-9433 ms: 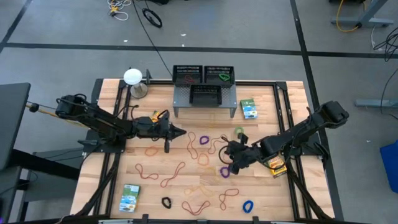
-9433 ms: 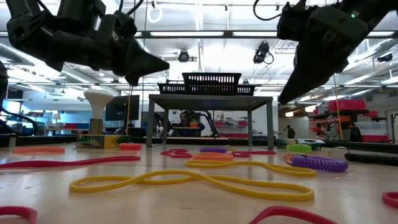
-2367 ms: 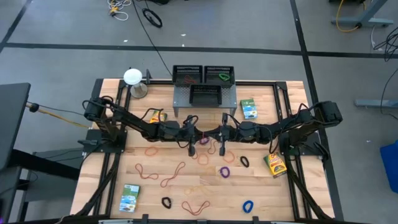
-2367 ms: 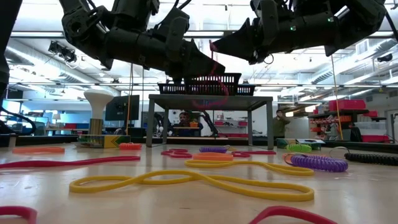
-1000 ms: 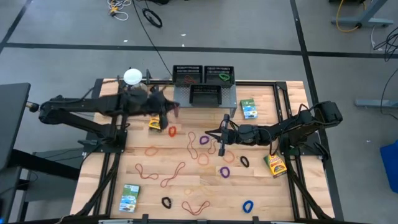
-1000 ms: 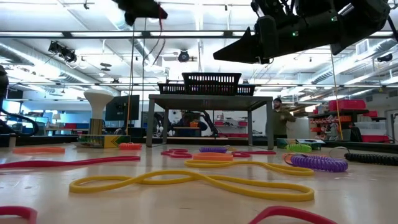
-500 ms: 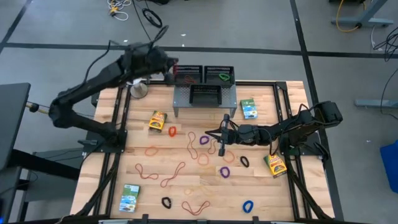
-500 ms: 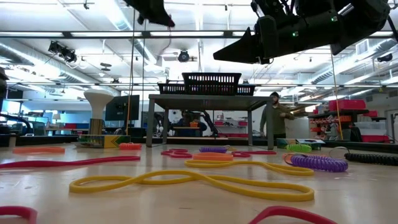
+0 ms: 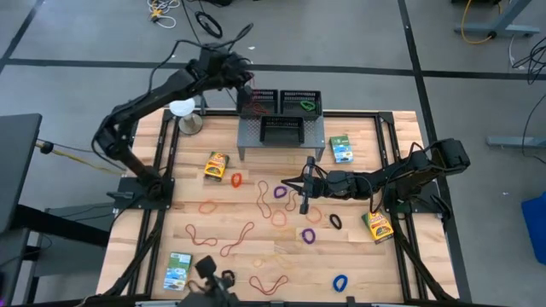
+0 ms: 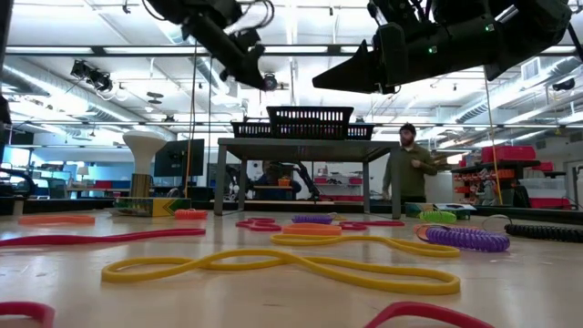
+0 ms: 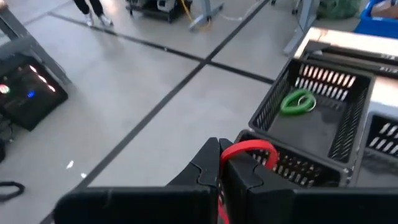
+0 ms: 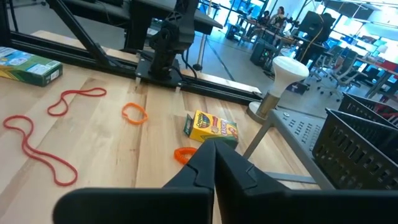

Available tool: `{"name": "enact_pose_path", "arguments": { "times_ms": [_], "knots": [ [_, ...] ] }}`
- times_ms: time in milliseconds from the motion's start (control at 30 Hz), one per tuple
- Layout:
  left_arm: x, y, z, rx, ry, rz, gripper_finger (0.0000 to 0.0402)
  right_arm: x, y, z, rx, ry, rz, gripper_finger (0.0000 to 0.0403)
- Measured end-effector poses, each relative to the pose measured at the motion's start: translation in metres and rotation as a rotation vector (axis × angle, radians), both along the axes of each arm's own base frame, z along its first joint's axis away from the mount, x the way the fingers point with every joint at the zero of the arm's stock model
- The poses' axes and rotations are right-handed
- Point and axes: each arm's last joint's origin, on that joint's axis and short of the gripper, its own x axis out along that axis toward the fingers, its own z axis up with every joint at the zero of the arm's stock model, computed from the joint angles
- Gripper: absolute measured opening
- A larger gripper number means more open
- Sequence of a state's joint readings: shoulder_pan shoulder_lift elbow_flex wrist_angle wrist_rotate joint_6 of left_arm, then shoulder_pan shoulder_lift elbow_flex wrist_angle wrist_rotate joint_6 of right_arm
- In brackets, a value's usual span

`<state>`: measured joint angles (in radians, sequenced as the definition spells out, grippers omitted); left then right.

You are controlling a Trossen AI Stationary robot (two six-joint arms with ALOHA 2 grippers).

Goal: Pick & Place Office Desk Supplies
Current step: Put the red rubber band into the top left black basket on the shelf

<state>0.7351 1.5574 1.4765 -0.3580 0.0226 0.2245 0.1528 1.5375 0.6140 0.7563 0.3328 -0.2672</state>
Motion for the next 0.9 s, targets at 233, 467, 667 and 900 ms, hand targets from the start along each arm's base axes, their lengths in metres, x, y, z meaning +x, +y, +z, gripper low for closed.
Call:
{"name": "enact_pose_path", "arguments": {
  "times_ms": [233,467,667,900],
  "knots": [
    [0.013,0.006,-0.019,-0.068,0.02,-0.017,0.0017,0.0,0.0,0.0,-0.001,0.004,0.0,0.001],
    [0.017,0.0,-0.025,-0.107,0.066,-0.035,0.008,0.0,0.0,-0.001,-0.003,0.013,-0.001,0.001],
    [0.014,-0.002,-0.03,-0.144,0.111,-0.03,0.013,0.0,0.0,-0.001,-0.004,0.014,-0.003,0.0011],
    [0.009,-0.003,-0.034,-0.141,0.193,0.02,0.0185,0.0,0.0,-0.001,-0.005,0.014,-0.002,0.0011]
  ]
}}
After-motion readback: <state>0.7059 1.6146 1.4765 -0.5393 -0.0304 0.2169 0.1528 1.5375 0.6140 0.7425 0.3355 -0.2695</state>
